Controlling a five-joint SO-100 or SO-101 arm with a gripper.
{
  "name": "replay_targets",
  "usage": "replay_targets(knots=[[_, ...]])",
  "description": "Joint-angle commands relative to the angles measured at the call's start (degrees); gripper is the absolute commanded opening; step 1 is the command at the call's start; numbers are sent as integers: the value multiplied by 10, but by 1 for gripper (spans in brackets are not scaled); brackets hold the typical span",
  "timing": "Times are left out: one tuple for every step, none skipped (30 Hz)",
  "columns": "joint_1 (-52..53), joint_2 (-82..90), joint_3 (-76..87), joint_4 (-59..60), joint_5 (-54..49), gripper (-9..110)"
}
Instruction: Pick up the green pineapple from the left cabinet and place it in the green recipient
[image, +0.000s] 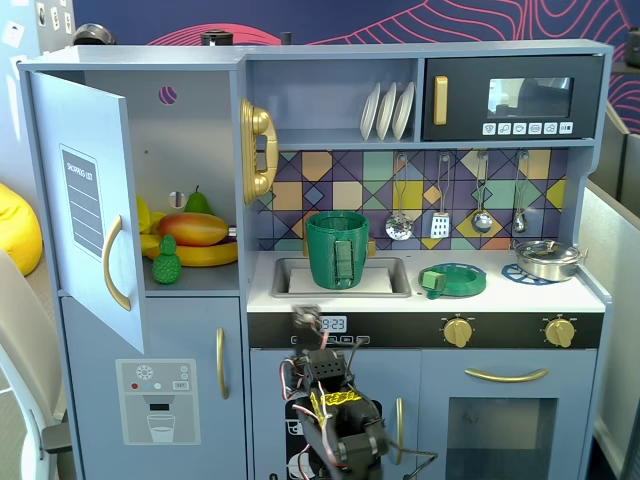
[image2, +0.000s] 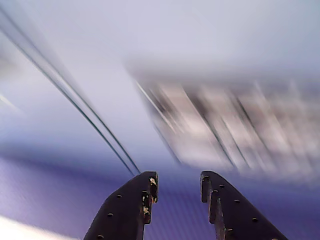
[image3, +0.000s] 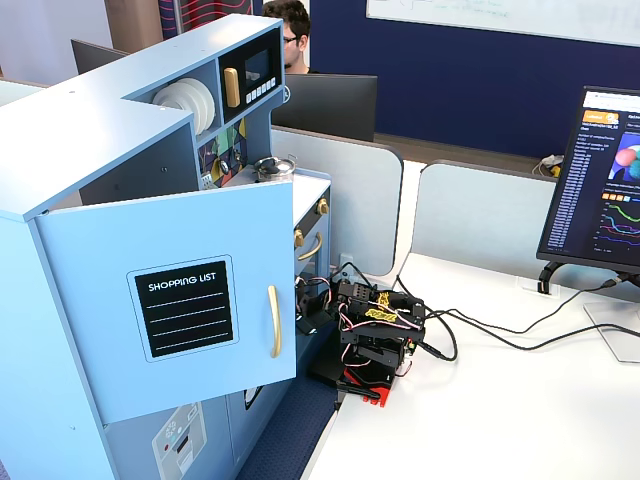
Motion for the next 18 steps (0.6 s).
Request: replay_targets(knots=[[-151, 11, -77, -98, 25, 0], [-177, 8, -84, -125, 19, 0], [-196, 2, -94, -151, 16, 0], [-212, -10, -108, -168, 9, 0], [-223, -23, -125, -176, -1, 0], [-235, -41, -147, -177, -4, 0], [-246, -62, -173, -176, -3, 0], [-255, -88, -201, -176, -5, 0], [-258, -120, -230, -176, -17, 0], [-261, -153, -258, -185, -25, 0], [-260, -188, -282, -201, -29, 0], [-257, -223, -307, -218, -38, 1], [-252, -258, -330, -236, -45, 2], [-246, -294, -354, -254, -50, 3], [-243, -325, -376, -267, -58, 4], [-242, -351, -399, -278, -58, 7], [-241, -374, -417, -287, -55, 10], [-241, -392, -433, -297, -53, 13]])
